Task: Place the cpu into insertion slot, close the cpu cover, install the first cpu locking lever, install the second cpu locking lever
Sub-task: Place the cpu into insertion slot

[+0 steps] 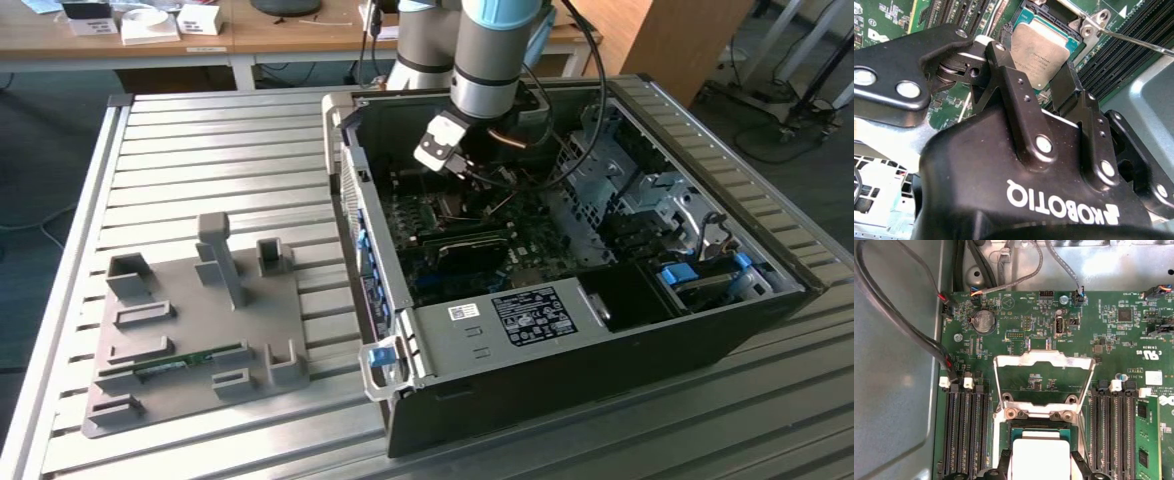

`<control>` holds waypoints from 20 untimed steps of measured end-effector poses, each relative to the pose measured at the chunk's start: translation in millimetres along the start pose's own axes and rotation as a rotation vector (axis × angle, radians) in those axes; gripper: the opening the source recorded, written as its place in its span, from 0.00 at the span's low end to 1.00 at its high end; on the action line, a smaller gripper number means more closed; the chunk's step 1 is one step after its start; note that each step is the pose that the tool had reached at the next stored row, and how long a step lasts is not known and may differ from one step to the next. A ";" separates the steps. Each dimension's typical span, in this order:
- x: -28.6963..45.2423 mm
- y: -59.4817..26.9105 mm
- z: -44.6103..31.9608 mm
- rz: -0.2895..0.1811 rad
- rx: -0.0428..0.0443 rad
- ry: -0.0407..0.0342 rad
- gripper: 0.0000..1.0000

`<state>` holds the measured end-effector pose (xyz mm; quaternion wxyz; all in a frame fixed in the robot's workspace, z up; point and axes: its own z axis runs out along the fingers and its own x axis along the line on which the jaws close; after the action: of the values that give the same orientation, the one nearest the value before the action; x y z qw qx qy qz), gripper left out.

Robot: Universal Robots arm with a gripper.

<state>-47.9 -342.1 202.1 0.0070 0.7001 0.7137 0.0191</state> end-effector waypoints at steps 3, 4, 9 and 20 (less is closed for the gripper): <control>0.0 -0.1 1.0 0.000 0.0000 -0.0001 0.54; 0.0 -0.1 1.1 0.000 0.0001 -0.0002 0.54; 0.1 0.0 1.8 0.000 -0.0002 0.0003 0.54; 0.0 -0.1 3.2 0.010 -0.0002 0.0001 0.54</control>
<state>-48.0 -342.0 198.9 0.0069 0.7037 0.7102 0.0192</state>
